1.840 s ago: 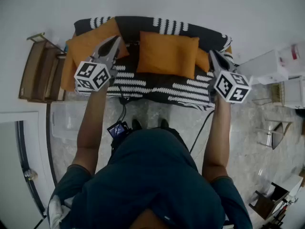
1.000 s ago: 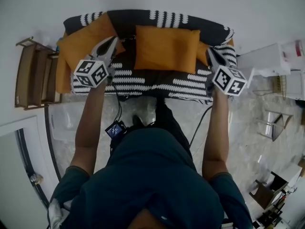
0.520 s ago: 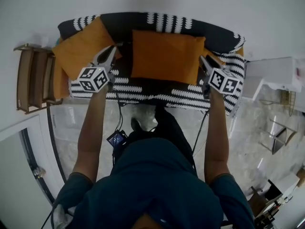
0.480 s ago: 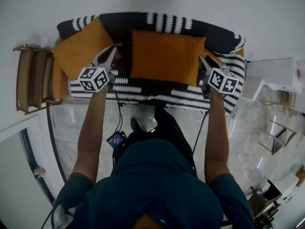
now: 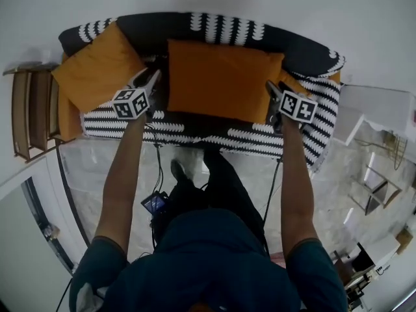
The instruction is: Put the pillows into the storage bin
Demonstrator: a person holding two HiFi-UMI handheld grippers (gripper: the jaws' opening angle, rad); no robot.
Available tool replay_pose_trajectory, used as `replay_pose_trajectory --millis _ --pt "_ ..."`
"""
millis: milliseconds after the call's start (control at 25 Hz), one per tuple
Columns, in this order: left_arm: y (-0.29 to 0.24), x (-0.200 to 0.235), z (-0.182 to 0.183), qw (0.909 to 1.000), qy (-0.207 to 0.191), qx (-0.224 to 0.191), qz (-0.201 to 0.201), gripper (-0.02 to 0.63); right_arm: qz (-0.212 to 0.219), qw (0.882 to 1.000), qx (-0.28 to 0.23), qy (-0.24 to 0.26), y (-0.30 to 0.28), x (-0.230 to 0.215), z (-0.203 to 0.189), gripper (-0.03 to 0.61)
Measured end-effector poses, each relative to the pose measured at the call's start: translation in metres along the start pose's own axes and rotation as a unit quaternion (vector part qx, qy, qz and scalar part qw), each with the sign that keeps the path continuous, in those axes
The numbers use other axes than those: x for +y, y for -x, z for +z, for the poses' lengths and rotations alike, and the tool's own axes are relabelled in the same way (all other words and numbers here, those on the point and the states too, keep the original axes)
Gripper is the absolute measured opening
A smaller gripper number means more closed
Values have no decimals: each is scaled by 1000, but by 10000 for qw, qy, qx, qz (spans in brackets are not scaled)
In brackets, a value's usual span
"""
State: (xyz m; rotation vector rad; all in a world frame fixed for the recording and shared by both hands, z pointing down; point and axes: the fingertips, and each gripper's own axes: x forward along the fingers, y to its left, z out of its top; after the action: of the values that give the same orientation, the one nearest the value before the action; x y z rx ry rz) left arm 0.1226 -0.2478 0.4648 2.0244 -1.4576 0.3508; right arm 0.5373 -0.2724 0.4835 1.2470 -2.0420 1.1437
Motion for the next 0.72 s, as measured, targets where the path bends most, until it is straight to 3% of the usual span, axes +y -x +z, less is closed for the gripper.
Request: replay_pose_trajectory --millis 400,720 --pt "-113 28 -106 9934 459 1032 208 261 -204 9971 705 -182 -93 -72 -32 255" --pt "-160 45 -162 9833 365 1733 412 313 -442 9954 845 -63 -153 -107 -47 267"
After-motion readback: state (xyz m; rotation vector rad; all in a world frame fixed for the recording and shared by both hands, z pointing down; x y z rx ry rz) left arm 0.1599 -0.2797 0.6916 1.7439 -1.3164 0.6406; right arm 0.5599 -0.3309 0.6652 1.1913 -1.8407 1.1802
